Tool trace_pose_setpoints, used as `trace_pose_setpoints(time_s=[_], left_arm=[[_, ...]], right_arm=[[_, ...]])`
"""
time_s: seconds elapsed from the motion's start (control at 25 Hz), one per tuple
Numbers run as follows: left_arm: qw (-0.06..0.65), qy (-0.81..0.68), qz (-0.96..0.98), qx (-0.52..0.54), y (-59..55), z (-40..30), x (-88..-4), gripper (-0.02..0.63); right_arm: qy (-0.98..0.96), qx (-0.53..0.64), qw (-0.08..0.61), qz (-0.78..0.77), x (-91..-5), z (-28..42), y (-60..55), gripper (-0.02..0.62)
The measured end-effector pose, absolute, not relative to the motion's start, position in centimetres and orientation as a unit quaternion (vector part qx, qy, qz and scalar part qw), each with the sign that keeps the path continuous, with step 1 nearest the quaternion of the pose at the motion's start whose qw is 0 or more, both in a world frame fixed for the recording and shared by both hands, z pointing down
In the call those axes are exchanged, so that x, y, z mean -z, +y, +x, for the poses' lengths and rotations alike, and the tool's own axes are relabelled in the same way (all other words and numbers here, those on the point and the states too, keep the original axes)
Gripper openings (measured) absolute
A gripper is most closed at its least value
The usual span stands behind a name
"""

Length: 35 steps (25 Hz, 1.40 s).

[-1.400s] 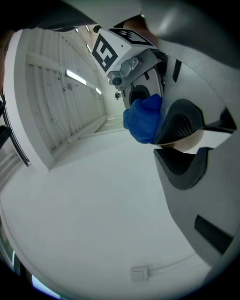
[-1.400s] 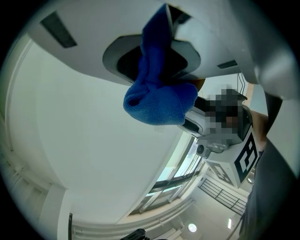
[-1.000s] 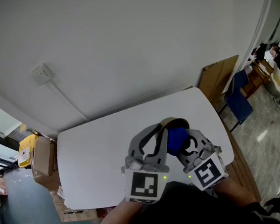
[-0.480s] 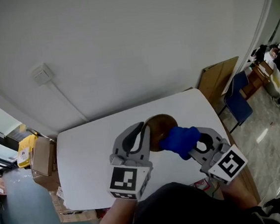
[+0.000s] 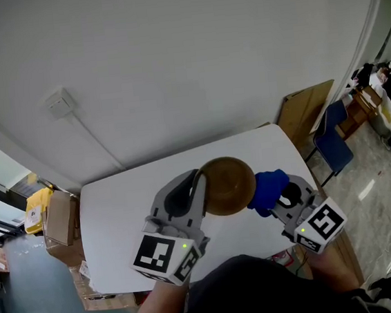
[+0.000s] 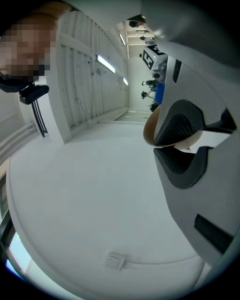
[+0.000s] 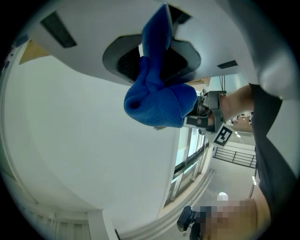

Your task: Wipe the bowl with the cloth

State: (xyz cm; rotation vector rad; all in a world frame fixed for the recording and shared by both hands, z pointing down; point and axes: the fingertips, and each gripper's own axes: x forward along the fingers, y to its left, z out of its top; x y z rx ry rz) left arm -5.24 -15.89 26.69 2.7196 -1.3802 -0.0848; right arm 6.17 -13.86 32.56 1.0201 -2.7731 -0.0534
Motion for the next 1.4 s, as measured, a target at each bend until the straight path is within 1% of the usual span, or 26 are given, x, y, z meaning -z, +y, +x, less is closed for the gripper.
trace_pose_setpoints(time_s=[0.24,0.52,0.76,1.04,1.2,1.4], left_arm=[[0.046,-0.453,0.889,0.046,-15.9,-5.4,-25.7,0.029],[0.055,-0.455,0.887,0.053,-16.2,-5.0,-26.2,0.031],[0.053,-0.446,0.892,0.054,-16.1,-4.3,-26.1,0.031],[0.055,-0.441,0.895,0.042,-15.9,-3.9,-26.7,0.031],[0.068,-0.424,0.902,0.029,-15.9,-3.7,-27.3,0.032],[0.08,-0.402,0.912,0.006,-15.8,-3.5,-28.2,0.051]], right_arm=[[-0.95,0.023,0.083,0.301,-32.7,2.9,-11.9,0.08],[-0.96,0.029,0.109,0.256,-34.3,0.7,-10.5,0.08],[-0.967,0.03,0.111,0.229,-34.7,-0.8,-9.3,0.08],[-0.964,0.027,0.101,0.245,-34.2,0.5,-9.9,0.08],[-0.959,0.031,0.095,0.266,-33.7,1.8,-10.6,0.08],[-0.952,0.024,0.09,0.292,-33.1,3.3,-11.4,0.08]])
